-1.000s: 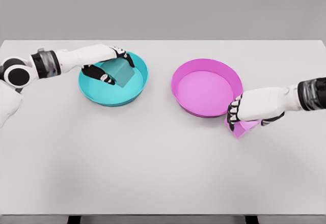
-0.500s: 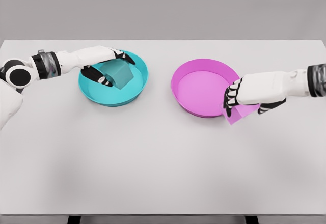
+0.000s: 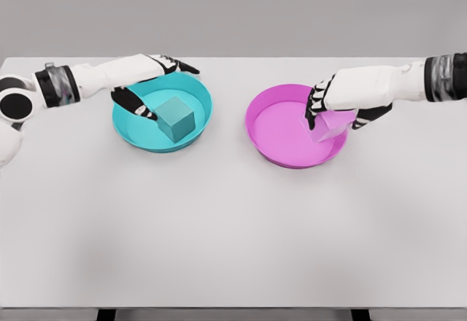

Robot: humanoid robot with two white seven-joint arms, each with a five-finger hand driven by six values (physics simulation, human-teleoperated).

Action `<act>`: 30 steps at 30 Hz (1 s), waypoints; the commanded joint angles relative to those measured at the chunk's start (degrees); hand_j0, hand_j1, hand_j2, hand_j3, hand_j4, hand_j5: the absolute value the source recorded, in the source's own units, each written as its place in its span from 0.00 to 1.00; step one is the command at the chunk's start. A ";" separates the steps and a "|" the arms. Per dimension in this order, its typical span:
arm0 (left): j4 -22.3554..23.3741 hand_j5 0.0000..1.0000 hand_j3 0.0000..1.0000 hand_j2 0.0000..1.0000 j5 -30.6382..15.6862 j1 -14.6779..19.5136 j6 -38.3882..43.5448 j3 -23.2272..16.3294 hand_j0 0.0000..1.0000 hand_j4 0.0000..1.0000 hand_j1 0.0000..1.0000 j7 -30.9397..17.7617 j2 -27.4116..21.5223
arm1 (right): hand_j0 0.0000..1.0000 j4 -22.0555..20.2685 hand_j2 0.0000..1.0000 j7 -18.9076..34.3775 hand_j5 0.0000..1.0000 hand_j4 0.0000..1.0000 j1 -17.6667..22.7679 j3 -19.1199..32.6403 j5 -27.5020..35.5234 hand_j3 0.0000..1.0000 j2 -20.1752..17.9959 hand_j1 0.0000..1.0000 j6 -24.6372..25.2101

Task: Place the blocks in the corresponding plates according to their colors

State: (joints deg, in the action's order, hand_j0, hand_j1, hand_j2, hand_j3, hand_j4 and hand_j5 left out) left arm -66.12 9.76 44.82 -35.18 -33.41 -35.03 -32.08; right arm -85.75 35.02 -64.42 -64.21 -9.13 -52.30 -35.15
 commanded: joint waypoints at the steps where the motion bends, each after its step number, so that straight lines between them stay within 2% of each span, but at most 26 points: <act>1: -6.38 1.00 1.00 1.00 -5.36 0.00 0.18 0.28 1.00 1.00 1.00 0.03 -4.65 | 0.62 1.82 0.62 -0.02 0.62 0.62 -0.09 0.05 0.34 0.62 2.99 0.62 0.15; 2: -8.67 1.00 1.00 1.00 -8.17 -0.18 0.18 0.37 1.00 1.00 1.00 0.03 -6.76 | 0.64 1.82 0.64 -0.02 0.64 0.64 -0.35 -0.21 0.34 0.64 3.96 0.64 0.15; 4: -10.43 1.00 1.00 1.00 -11.60 -0.26 0.18 1.16 1.00 1.00 1.00 0.03 -9.58 | 0.68 1.82 0.68 -0.02 0.68 0.68 -0.35 -0.30 0.26 0.68 4.66 0.68 0.15; 5: -10.78 1.00 1.00 1.00 -11.96 -0.44 0.18 1.42 1.00 1.00 1.00 0.03 -10.28 | 0.70 1.99 0.70 -0.02 0.70 0.70 -0.44 -0.30 0.26 0.70 4.92 0.70 0.15; 6: -11.13 1.00 1.00 1.00 -14.32 -1.75 0.18 2.12 1.00 1.00 1.00 0.03 -11.68 | 0.90 2.95 0.90 -0.02 0.90 0.90 -0.53 -0.30 0.26 0.90 5.80 0.90 0.15; 7: -11.22 1.00 1.00 1.00 -15.73 -2.37 0.18 2.82 1.00 1.00 1.00 0.03 -12.30 | 1.00 3.66 1.00 -0.02 1.00 1.00 -0.79 -0.21 0.26 1.00 5.98 1.00 0.15; 8: -11.22 1.00 1.00 1.00 -17.49 -3.60 0.18 4.49 1.00 1.00 1.00 0.03 -13.18 | 1.00 5.15 1.00 -0.02 1.00 1.00 -1.32 -0.21 0.26 1.00 5.89 1.00 0.15; 11: -11.13 1.00 1.00 1.00 -21.54 -10.98 0.18 13.63 1.00 1.00 1.00 0.03 -13.80 | 1.00 5.77 1.00 -0.02 1.00 1.00 -1.67 -0.21 0.26 1.00 5.80 1.00 0.15; 12: -11.13 1.00 1.00 1.00 -21.71 -13.00 0.18 16.35 1.00 1.00 1.00 0.03 -13.89 | 1.00 5.77 1.00 -0.02 1.00 1.00 -1.67 -0.21 0.26 1.00 5.80 1.00 0.15; 13: -11.22 1.00 1.00 1.00 -21.71 -16.34 0.18 21.19 1.00 1.00 1.00 0.03 -13.89 | 1.00 5.77 1.00 -0.02 1.00 1.00 -2.28 -0.12 0.34 1.00 5.72 1.00 0.15; 14: -11.22 1.00 1.00 1.00 -21.71 -17.83 0.18 23.02 1.00 1.00 1.00 0.03 -13.89 | 1.00 5.86 1.00 -0.02 1.00 1.00 -2.46 -0.12 0.34 1.00 5.63 1.00 0.15; 15: -11.22 1.00 1.00 1.00 -21.80 -20.91 0.18 26.03 1.00 1.00 1.00 0.03 -13.80 | 1.00 5.95 1.00 -0.02 1.00 1.00 -2.55 -0.04 0.34 1.00 5.54 1.00 0.15; 17: -11.13 1.00 1.00 1.00 -21.89 -24.26 0.18 27.26 1.00 1.00 1.00 0.03 -13.54 | 1.00 6.82 1.00 -0.02 1.00 1.00 -3.07 0.23 0.78 1.00 4.58 1.00 0.15; 18: -11.13 1.00 1.00 1.00 -21.89 -25.13 0.18 27.70 1.00 1.00 1.00 0.03 -13.54 | 1.00 8.31 1.00 -0.02 1.00 1.00 -3.34 0.58 2.27 1.00 3.79 1.00 0.15; 20: -11.13 1.00 1.00 1.00 -21.98 -29.44 0.18 28.58 1.00 1.00 1.00 0.03 -13.80 | 1.00 13.24 1.00 -0.02 1.00 1.00 -3.43 2.34 5.00 1.00 2.12 1.00 0.15; 22: -11.22 1.00 1.00 1.00 -21.98 -32.96 0.18 30.69 1.00 1.00 1.00 0.03 -13.10 | 1.00 15.61 1.00 -0.02 1.00 1.00 -3.08 2.43 5.36 1.00 -0.17 1.00 0.15; 26: -11.13 1.00 1.00 1.00 -21.80 -37.00 0.18 30.86 1.00 1.00 1.00 0.03 -10.29 | 1.00 17.55 1.00 -0.02 1.00 1.00 -2.81 2.25 5.35 1.00 -0.87 1.00 0.15; 30: -10.69 1.00 1.00 1.00 -21.71 -37.53 0.18 30.86 1.00 1.00 1.00 0.03 -9.40 | 1.00 17.72 1.00 -0.02 1.00 1.00 -2.81 2.25 5.27 1.00 -0.87 1.00 0.15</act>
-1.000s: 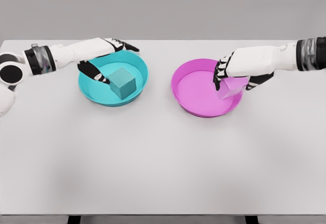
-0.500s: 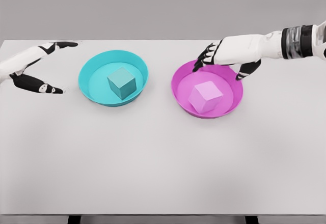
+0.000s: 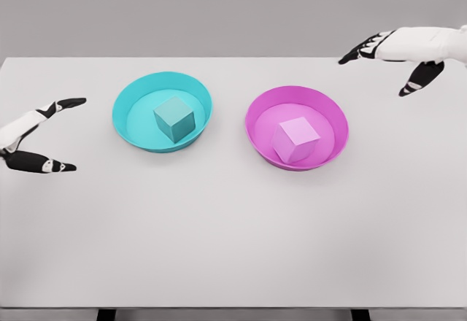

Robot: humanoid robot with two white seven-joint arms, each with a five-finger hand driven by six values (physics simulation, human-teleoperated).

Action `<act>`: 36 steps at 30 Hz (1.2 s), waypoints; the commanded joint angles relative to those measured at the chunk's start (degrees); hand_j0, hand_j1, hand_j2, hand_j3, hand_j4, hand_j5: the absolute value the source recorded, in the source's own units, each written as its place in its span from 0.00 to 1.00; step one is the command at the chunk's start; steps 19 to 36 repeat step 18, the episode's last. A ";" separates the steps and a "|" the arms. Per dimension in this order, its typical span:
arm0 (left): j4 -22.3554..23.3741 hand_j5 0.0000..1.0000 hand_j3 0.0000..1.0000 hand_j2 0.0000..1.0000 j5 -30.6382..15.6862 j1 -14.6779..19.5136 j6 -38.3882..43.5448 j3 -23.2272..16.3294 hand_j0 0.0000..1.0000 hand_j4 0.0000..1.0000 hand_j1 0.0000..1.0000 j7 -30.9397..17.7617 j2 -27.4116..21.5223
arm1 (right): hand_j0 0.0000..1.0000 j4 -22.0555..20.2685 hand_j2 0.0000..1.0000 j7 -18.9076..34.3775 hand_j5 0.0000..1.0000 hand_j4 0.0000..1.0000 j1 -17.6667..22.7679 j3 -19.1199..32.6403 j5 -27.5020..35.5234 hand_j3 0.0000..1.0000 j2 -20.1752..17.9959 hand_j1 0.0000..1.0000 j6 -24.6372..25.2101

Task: Place the blocks in the corresponding plates according to their colors

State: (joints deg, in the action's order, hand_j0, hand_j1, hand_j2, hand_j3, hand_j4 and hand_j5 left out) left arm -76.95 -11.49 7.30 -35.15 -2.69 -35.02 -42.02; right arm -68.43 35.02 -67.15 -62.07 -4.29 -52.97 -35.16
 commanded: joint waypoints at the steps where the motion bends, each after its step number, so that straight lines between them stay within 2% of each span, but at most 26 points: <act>1: 0.13 1.00 1.00 1.00 -0.47 0.00 0.15 0.14 1.00 1.00 1.00 0.02 0.53 | 1.00 0.40 1.00 -0.02 1.00 1.00 0.00 0.02 0.33 1.00 -0.20 1.00 0.16; 36: 0.57 1.00 1.00 1.00 -0.38 -0.09 0.15 -0.03 1.00 1.00 1.00 0.02 0.09 | 1.00 0.31 1.00 -0.02 1.00 1.00 0.09 -0.25 0.60 1.00 -0.29 1.00 0.16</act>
